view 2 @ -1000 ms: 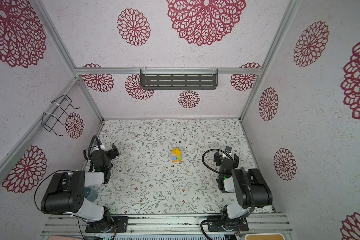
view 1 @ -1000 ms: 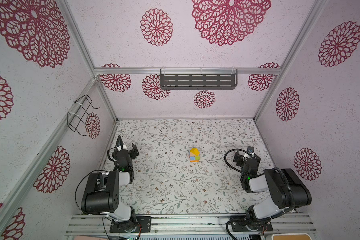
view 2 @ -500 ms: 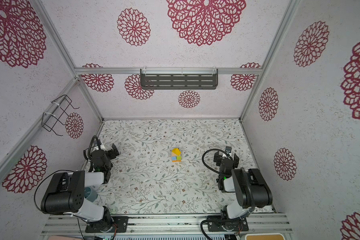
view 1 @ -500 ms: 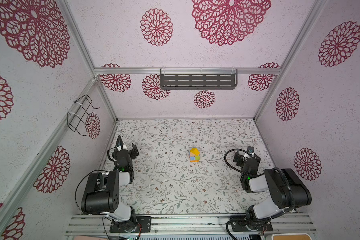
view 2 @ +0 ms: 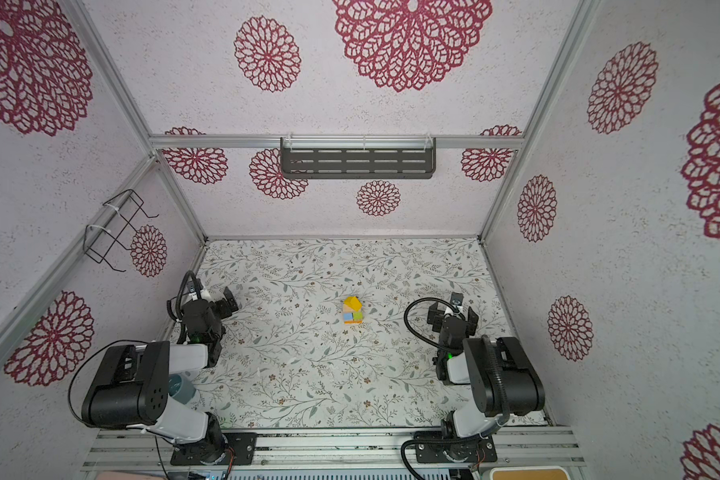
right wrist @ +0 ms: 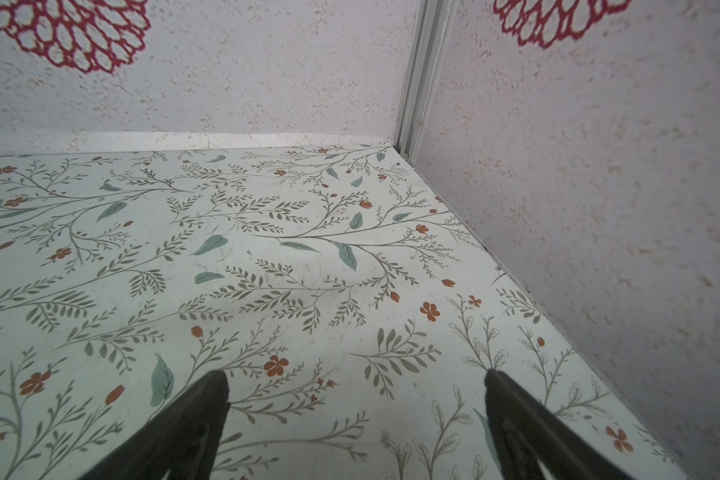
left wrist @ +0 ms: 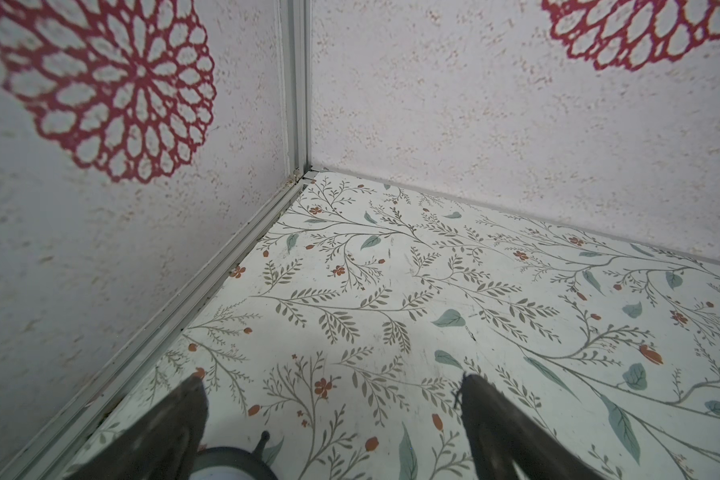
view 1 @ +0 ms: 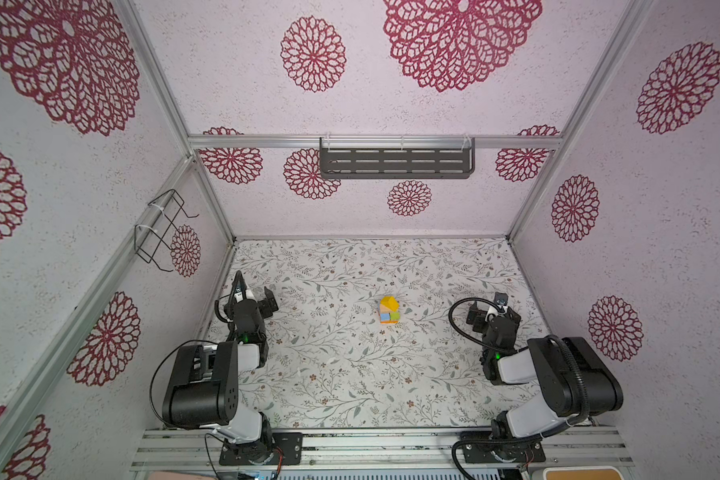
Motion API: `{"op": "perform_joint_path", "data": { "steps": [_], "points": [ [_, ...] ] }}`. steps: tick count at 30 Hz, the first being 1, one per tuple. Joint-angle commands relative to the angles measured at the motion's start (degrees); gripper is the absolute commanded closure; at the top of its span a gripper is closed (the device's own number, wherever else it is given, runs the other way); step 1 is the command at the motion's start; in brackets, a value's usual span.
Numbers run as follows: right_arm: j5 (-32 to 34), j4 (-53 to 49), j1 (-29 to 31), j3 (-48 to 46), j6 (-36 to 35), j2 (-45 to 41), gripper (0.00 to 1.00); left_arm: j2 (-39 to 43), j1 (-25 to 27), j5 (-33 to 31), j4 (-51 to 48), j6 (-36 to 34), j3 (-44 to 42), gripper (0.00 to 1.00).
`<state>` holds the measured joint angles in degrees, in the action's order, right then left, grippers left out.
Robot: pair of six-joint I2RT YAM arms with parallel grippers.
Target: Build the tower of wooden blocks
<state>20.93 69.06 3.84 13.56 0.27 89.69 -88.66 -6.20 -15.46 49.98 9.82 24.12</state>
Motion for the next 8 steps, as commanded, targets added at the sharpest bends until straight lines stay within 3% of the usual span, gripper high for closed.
{"op": "perform_joint_path", "data": {
  "steps": [1, 8],
  "points": [
    [0.03, 1.61, -0.06, 0.3, 1.52, -1.43, 0.01, -0.28, -0.12, 0.87, 0.39, -1.56, -0.04, 0.03],
    [-0.27, 1.29, -0.15, 0.43, 1.66, -1.45, 0.01, -0.29, -0.12, 0.87, 0.44, -1.56, -0.03, 0.03]
  ]
}}
